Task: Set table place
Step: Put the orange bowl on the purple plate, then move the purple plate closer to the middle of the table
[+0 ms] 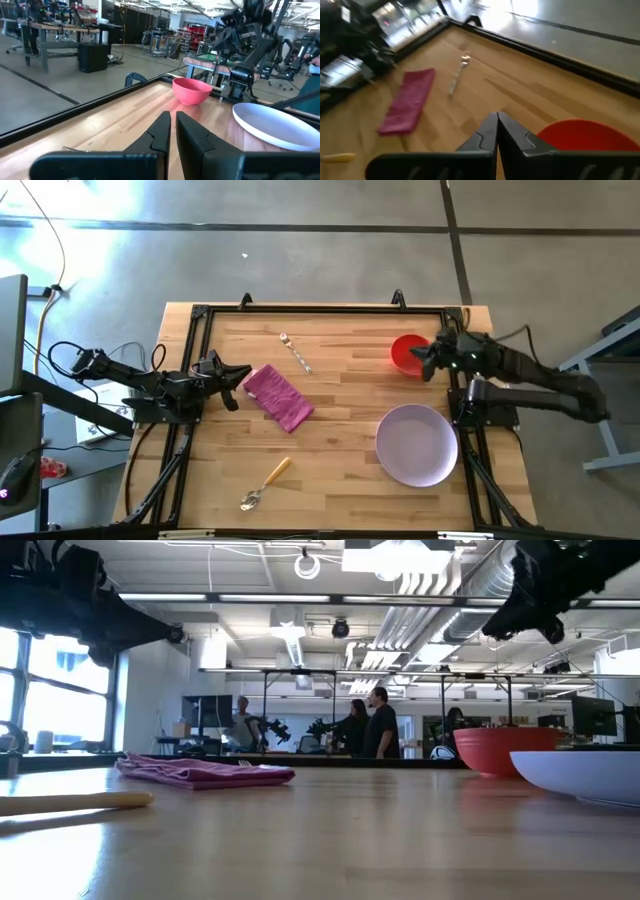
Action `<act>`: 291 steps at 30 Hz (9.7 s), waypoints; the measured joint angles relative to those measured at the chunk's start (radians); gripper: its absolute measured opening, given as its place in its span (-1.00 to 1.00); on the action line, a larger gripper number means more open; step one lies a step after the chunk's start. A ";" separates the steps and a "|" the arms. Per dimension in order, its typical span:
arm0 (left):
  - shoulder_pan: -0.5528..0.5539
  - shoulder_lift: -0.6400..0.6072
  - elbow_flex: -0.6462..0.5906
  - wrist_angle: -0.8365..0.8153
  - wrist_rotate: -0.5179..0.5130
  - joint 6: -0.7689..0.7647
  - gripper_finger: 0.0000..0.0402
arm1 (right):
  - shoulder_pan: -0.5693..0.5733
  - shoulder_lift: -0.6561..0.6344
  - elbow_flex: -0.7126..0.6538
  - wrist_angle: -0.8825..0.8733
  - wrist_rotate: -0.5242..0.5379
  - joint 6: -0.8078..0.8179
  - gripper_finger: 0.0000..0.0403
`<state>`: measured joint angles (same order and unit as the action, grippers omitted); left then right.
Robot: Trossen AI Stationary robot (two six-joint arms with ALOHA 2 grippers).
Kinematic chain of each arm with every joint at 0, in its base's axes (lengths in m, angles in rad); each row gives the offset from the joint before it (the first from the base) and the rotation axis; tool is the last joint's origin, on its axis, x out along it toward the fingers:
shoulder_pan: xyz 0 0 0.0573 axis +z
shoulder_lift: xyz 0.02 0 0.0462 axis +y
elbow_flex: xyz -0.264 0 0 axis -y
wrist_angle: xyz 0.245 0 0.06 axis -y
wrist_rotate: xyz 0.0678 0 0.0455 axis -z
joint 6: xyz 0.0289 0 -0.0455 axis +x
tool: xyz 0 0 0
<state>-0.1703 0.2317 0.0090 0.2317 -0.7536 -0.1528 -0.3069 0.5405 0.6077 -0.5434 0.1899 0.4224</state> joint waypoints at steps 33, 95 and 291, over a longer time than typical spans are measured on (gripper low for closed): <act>0.000 0.000 0.000 -0.002 0.028 0.025 -0.91 | -0.550 0.842 0.524 -0.639 -0.068 -0.328 -0.25; 0.000 0.000 0.000 0.003 0.027 0.025 -0.91 | -0.724 0.782 0.250 -0.312 -0.244 -0.464 -0.17; 0.000 0.000 0.000 -0.049 0.028 0.054 -0.91 | 0.254 1.072 0.360 -0.437 -0.529 -0.181 -1.00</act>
<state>-0.1703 0.2314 0.0093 0.1827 -0.7258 -0.0985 -0.0532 1.6121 0.9680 -0.9801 -0.3394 0.2417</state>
